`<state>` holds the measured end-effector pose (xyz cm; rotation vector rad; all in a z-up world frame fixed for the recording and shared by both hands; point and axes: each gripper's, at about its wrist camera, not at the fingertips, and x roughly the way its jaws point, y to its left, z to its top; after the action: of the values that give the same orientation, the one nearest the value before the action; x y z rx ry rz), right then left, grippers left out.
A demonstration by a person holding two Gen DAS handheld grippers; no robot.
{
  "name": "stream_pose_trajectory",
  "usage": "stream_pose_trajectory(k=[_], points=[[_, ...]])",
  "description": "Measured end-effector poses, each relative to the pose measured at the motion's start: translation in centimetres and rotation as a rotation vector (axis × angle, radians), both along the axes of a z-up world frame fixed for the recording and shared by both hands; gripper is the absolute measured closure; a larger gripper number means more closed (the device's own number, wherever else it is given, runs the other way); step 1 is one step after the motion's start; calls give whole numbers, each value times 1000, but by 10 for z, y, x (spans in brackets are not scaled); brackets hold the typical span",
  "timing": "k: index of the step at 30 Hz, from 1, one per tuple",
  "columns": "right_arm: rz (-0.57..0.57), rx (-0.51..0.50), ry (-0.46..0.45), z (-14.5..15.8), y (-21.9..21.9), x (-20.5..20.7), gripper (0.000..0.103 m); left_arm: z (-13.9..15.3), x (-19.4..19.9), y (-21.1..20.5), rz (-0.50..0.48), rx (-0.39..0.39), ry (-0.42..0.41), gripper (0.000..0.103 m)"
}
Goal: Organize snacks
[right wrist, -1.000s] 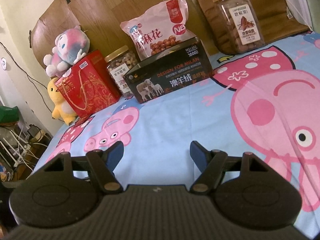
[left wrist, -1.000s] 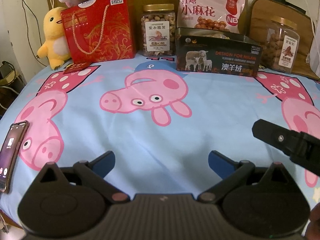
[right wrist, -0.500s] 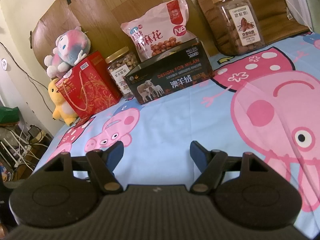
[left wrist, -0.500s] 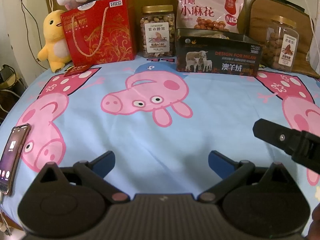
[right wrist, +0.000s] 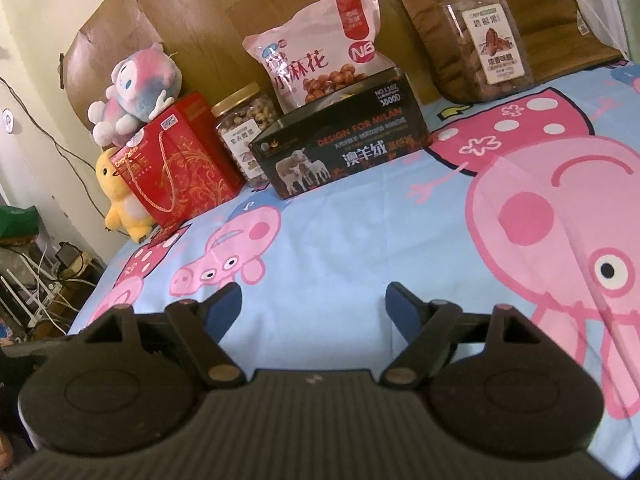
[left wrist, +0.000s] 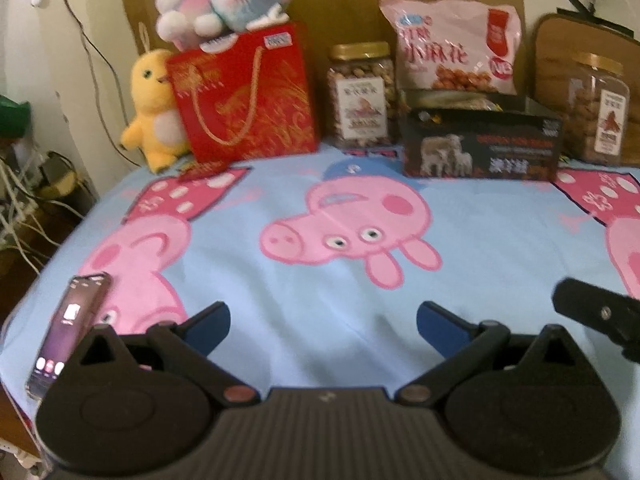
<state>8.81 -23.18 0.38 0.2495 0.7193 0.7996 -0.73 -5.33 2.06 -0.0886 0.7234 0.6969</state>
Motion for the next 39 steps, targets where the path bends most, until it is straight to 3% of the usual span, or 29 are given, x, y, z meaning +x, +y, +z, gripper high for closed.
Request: stream_pose_trajectory(k=[16, 39], points=[[29, -3, -41, 6, 3, -8, 20, 5, -3, 2, 23, 26, -14, 0], [25, 8, -37, 5, 2, -10, 20, -3, -2, 1, -11, -33, 24, 0]])
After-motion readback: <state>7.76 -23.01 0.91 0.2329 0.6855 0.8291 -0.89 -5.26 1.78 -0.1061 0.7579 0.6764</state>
